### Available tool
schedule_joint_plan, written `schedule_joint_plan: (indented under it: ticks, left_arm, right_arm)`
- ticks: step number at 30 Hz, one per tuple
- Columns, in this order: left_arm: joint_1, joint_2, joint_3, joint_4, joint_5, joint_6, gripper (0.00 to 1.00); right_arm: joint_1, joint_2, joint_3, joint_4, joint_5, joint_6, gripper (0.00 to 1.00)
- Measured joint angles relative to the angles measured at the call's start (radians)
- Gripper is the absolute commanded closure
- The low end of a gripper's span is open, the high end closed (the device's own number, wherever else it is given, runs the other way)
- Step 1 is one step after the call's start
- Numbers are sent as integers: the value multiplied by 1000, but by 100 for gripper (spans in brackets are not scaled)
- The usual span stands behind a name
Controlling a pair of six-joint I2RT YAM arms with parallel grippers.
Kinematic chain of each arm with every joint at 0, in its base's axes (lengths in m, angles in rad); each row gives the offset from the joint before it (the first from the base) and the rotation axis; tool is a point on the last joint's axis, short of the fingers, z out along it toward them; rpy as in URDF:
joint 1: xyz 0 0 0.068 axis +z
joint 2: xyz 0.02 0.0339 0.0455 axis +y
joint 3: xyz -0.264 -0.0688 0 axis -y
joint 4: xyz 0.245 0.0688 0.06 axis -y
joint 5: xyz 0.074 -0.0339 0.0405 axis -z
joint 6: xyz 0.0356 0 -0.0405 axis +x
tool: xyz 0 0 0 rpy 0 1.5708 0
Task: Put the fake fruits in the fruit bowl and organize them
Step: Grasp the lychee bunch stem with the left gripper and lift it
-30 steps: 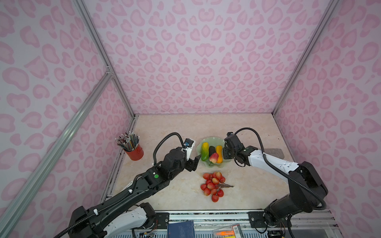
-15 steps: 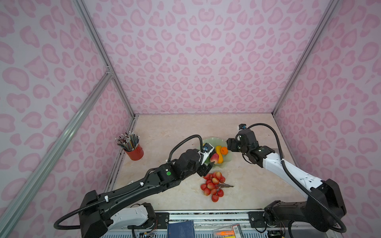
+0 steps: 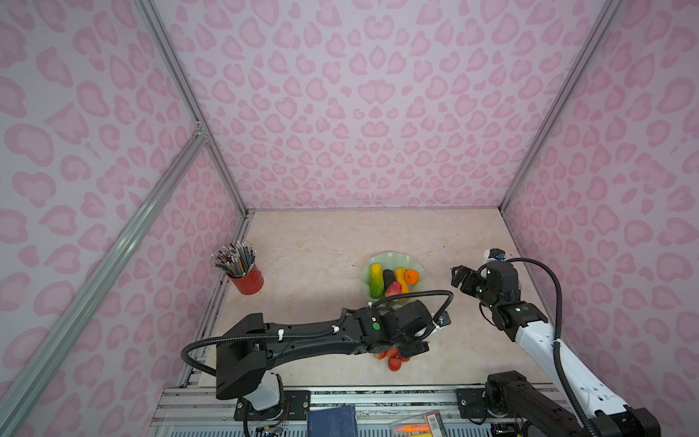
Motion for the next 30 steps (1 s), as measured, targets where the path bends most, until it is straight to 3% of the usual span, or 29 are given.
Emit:
schedule_joint_plan:
  ticks: [6,16,30]
  left_arm:
    - [-5,148,67,-29,7,24,39]
    - [-7,246,111,-56,23,26,52]
    - [-7,277,126,-72,-45,2,88]
  right_arm:
    - [-23,-16,-11,-2,-30,7,3]
    - [-48,-23,-22,-2,-55,7,3]
    - [-59,-18,-34,9,-68,7,3]
